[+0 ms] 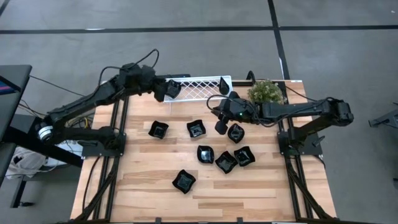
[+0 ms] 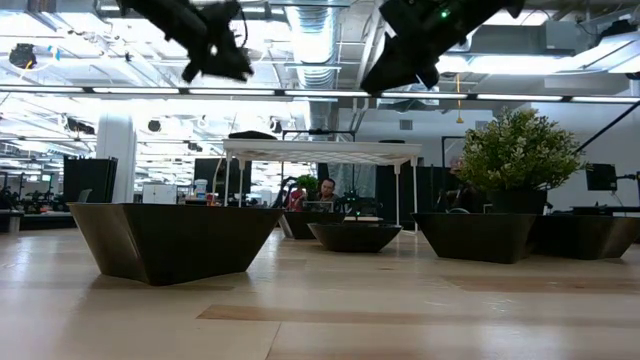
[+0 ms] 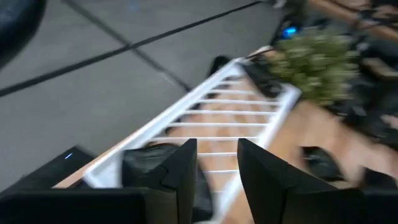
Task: Pick & Place Mini shaped plates
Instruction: Stack the black leaf shaped plate on top of the black leaf shaped plate on the shelf
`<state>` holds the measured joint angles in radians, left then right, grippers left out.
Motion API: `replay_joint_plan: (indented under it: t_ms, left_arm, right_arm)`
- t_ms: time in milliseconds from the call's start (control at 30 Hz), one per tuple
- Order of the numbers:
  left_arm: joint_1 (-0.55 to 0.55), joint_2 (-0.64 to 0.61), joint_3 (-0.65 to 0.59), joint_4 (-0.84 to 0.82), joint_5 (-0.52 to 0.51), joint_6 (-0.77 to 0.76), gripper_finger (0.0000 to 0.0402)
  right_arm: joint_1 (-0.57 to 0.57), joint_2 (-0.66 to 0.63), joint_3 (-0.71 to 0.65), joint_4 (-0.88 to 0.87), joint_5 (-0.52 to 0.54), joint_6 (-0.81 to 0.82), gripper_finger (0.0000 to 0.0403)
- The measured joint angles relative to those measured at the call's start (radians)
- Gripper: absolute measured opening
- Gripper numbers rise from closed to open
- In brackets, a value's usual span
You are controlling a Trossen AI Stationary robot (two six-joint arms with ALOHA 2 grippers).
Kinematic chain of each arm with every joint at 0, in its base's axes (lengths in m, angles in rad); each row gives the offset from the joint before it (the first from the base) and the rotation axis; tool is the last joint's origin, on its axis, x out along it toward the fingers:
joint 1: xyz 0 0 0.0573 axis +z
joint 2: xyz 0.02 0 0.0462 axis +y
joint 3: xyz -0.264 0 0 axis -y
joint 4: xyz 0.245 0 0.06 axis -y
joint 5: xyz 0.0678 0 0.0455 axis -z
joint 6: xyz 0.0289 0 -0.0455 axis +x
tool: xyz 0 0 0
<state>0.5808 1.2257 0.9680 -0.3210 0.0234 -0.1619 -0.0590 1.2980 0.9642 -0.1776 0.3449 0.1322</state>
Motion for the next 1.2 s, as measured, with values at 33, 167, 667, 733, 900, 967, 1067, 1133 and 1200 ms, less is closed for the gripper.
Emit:
replay_joint_plan:
  t_ms: [33, 167, 667, 733, 900, 967, 1067, 1133, 1200]
  left_arm:
    - [-0.027, -0.017, 0.0, 0.0, 0.0, 0.0, 0.0116]
    - [-0.157, -0.069, 0.0, 0.001, 0.001, 0.0, 0.0117]
    - [-0.646, -0.207, -0.056, 0.127, -0.094, -0.285, 0.0112]
    - [-0.704, -0.256, -0.069, 0.127, -0.104, -0.237, 0.0111]
    - [-0.863, -0.369, -0.147, 0.217, -0.154, -0.319, 0.0113]
    - [-0.939, -0.392, -0.191, 0.276, -0.154, -0.35, 0.0112]
    - [-1.058, -0.408, -0.276, 0.392, -0.196, -0.358, 0.0111]
    - [-1.131, -0.407, -0.339, 0.493, -0.272, -0.363, 0.0113]
    - [-1.196, -0.397, -0.4, 0.593, -0.34, -0.398, 0.0113]
  right_arm:
    - [0.007, 0.0, 0.0, 0.002, 0.006, 0.0, 0.0074]
    - [0.048, 0.0, 0.0, 0.03, 0.065, 0.0, 0.0074]
    - [0.264, -0.004, 0.0, 0.227, 0.139, 0.129, 0.0074]
    - [0.319, -0.003, 0.0, 0.25, 0.198, 0.131, 0.0074]
    - [0.435, -0.001, 0.0, 0.265, 0.35, 0.213, 0.0074]
    - [0.476, -0.001, 0.0, 0.256, 0.378, 0.253, 0.0074]
    - [0.533, 0.0, 0.0, 0.231, 0.416, 0.359, 0.0074]
    - [0.566, 0.021, 0.001, 0.207, 0.432, 0.436, 0.0074]
    - [0.597, 0.042, 0.001, 0.16, 0.448, 0.492, 0.0074]
